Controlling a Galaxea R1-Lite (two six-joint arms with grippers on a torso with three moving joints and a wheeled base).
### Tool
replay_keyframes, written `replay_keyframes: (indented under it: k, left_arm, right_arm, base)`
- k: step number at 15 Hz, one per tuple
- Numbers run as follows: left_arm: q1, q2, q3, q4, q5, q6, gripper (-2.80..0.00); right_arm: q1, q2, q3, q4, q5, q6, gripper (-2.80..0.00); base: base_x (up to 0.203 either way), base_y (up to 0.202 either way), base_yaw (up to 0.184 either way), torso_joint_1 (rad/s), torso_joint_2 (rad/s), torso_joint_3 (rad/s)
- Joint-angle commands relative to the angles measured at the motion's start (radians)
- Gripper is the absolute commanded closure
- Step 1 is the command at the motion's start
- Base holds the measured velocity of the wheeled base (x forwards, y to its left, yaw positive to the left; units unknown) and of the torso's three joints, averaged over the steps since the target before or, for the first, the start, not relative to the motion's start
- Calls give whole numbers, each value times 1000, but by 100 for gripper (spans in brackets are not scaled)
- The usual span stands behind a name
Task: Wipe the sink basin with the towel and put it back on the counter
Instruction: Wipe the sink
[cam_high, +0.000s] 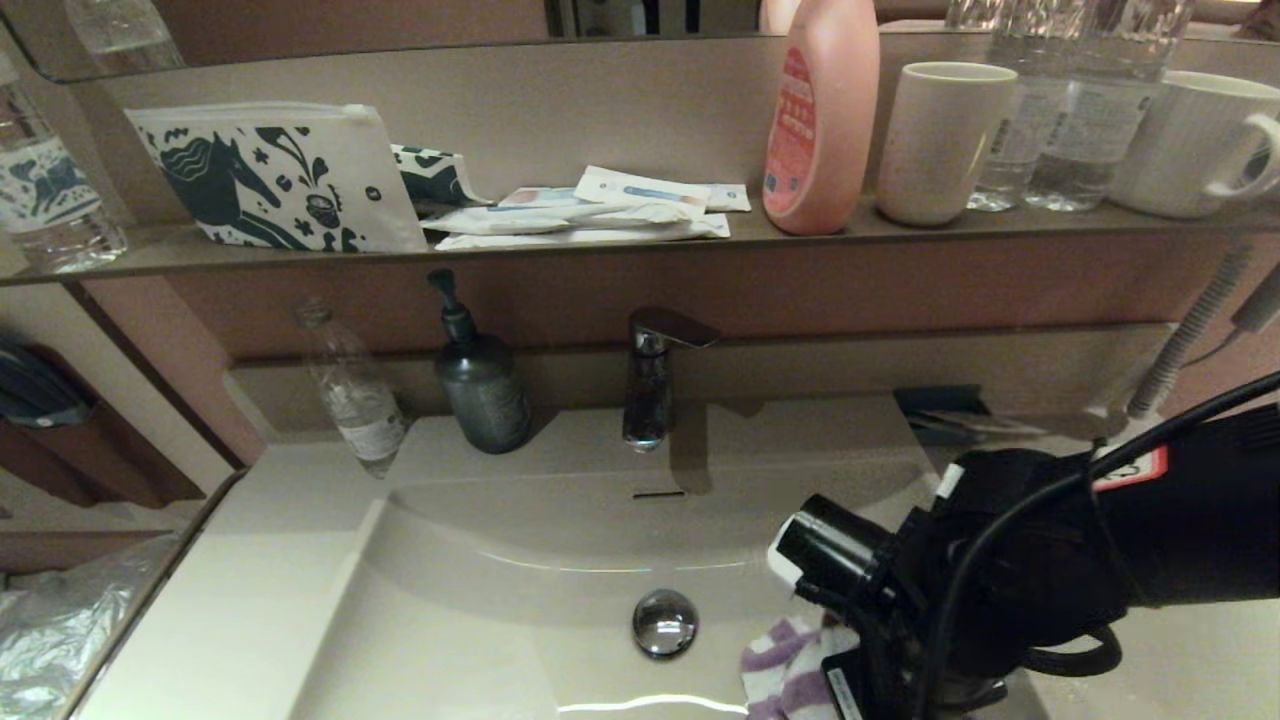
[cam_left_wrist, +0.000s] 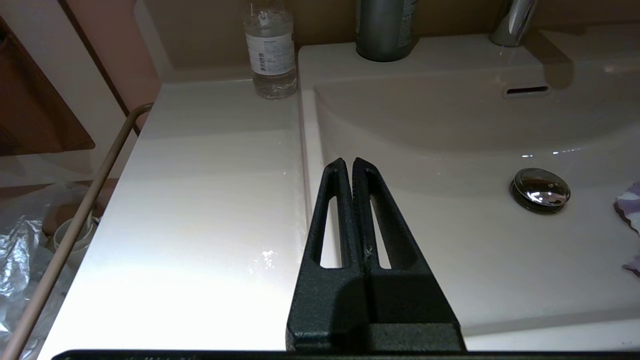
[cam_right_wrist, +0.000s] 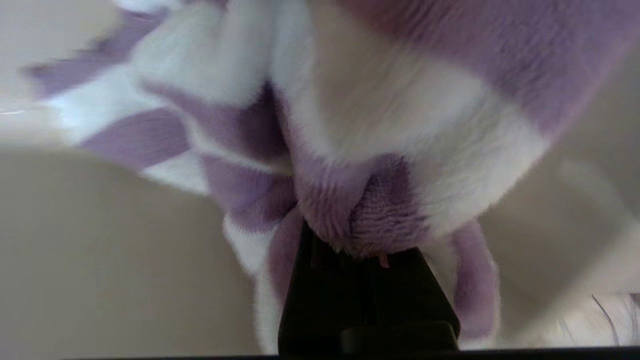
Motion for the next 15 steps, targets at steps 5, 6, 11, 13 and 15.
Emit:
replay_keyframes:
  k: [5,6,11,13,15]
  left_arm:
    - [0,1,0,0,0,1,0]
    - [0,1,0,0,0,1,0]
    - [0,1,0,0,0,1,0]
    - [0,1,0,0,0,0,0]
    - [0,1,0,0,0,1,0]
  right_arm:
    - [-7,135,23,-141,50,3,0]
    - [-6,145,20,-159,77,3,0]
    - [56,211,-10,-259,158,5,0]
    - [63,253,-44,-324,201,2,0]
    - [92,302,-120,-339,214,2,0]
  base:
    - [0,0,0,0,0,0]
    - [0,0,0,0,0,0]
    - [0,0,0,0,0,0]
    - [0,0,0,0,0,0]
    - [0,0,0,0,0,0]
